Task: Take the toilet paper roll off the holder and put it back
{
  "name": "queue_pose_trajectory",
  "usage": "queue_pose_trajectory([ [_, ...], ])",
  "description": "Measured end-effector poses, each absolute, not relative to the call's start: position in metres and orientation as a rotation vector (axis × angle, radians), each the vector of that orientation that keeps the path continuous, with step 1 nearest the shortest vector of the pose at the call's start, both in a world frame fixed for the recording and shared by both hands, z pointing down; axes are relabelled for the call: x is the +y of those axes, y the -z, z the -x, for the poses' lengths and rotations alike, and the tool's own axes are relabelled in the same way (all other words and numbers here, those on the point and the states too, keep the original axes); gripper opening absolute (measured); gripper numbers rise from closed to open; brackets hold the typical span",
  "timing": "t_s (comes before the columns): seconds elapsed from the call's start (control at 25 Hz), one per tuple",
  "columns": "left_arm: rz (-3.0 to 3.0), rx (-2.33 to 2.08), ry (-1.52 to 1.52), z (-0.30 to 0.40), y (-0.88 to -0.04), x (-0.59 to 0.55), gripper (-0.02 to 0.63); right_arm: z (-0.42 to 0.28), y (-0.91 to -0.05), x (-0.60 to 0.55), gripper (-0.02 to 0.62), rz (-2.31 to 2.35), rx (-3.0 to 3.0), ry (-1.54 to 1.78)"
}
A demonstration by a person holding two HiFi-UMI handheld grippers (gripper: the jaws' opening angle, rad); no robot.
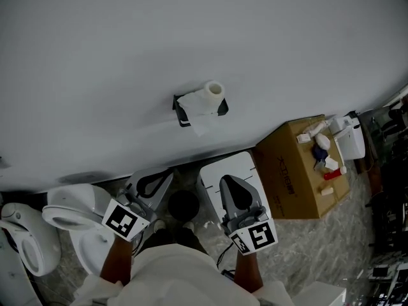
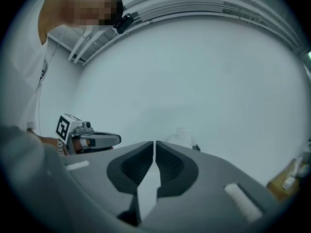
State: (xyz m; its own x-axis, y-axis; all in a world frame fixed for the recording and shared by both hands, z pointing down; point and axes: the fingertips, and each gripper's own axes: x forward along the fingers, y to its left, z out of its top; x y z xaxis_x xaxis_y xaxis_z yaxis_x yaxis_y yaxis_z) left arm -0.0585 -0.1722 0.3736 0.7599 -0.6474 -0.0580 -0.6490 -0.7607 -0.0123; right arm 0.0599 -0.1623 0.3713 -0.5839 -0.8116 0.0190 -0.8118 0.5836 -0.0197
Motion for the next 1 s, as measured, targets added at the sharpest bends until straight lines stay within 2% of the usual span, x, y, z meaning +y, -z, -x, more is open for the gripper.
queue_pose_trajectory([
  [0.16, 2.909, 1.108, -0.073, 0.053, -0.374, -0.179, 0.003, -0.064, -0.368, -0.17, 0.031, -1.383, -2.84, -0.032],
  [0.2, 2.908, 1.112, -0.069, 0.051, -0.374, -0.18, 0.003, -0.061, -0.366, -0.169, 0.059, -1.347, -2.867, -0.028],
  [0.32, 2.916, 1.127, -0.048, 0.048, -0.379, -0.182, 0.003, -0.053, -0.366, -0.171, 0.201, -1.27, -2.906, -0.021],
  [0.4, 2.924, 1.127, -0.03, 0.045, -0.384, -0.184, 0.008, -0.052, -0.366, -0.177, 0.23, -1.273, -2.907, -0.025],
  [0.48, 2.938, 1.125, -0.012, 0.042, -0.39, -0.185, 0.039, -0.053, -0.366, -0.186, 0.255, -1.287, -2.902, -0.022],
  [0.8, 2.954, 1.179, 0.033, 0.047, -0.407, -0.194, 0.152, -0.057, -0.357, -0.246, 0.279, -1.323, -2.85, 0.085],
  [1.0, 2.961, 1.193, 0.031, 0.05, -0.41, -0.201, 0.156, -0.049, -0.366, -0.293, 0.279, -1.314, -2.798, 0.102],
])
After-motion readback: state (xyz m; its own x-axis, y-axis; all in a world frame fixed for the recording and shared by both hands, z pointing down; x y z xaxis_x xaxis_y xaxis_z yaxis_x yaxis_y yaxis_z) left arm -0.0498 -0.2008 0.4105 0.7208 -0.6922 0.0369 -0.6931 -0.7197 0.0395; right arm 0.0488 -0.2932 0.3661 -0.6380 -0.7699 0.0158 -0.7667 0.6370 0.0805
